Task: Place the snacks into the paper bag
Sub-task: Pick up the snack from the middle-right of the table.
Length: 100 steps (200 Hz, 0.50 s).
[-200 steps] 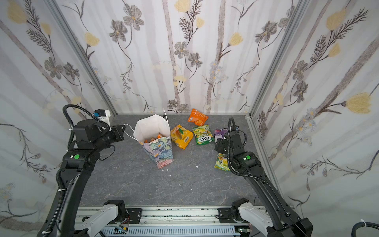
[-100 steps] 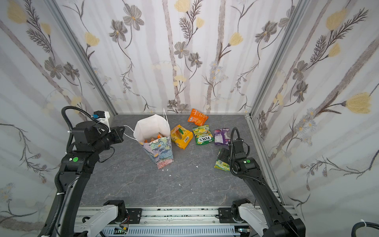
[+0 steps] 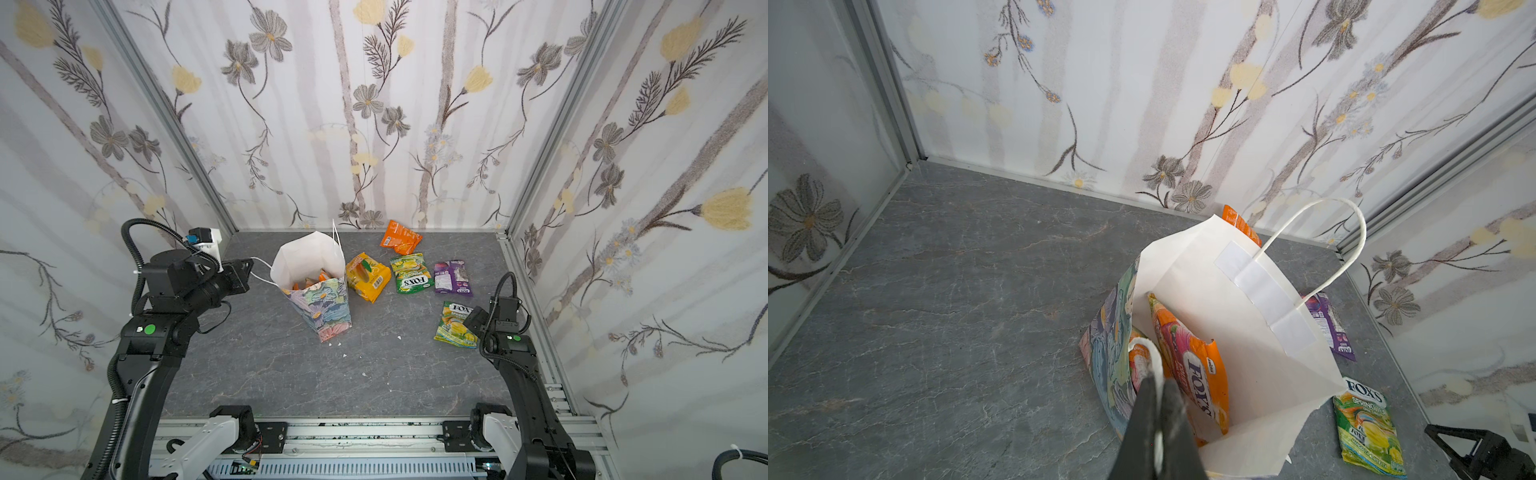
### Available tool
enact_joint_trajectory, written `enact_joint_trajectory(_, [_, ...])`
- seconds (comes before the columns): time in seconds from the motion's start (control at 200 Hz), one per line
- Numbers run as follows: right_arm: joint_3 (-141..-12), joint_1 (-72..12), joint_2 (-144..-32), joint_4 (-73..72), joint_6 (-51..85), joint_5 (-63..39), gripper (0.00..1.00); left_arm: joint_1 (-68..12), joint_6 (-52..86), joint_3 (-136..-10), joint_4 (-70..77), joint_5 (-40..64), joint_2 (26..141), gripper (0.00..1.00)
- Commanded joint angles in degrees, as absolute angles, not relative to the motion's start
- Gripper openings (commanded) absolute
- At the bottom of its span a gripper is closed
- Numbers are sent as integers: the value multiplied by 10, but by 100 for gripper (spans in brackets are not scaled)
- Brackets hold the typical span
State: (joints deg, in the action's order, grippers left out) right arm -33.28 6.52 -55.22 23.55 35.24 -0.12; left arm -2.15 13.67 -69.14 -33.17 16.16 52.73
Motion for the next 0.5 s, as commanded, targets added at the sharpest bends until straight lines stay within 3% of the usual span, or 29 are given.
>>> enact_joint_trajectory(0.0, [-322,93,-574,165,335,-64,84,-21,133,-692,-313,163,527,0])
enact_joint_trajectory(0.495, [-345,137,-715,79,286,-142,59,-21,137,-682,-311,157,519,0])
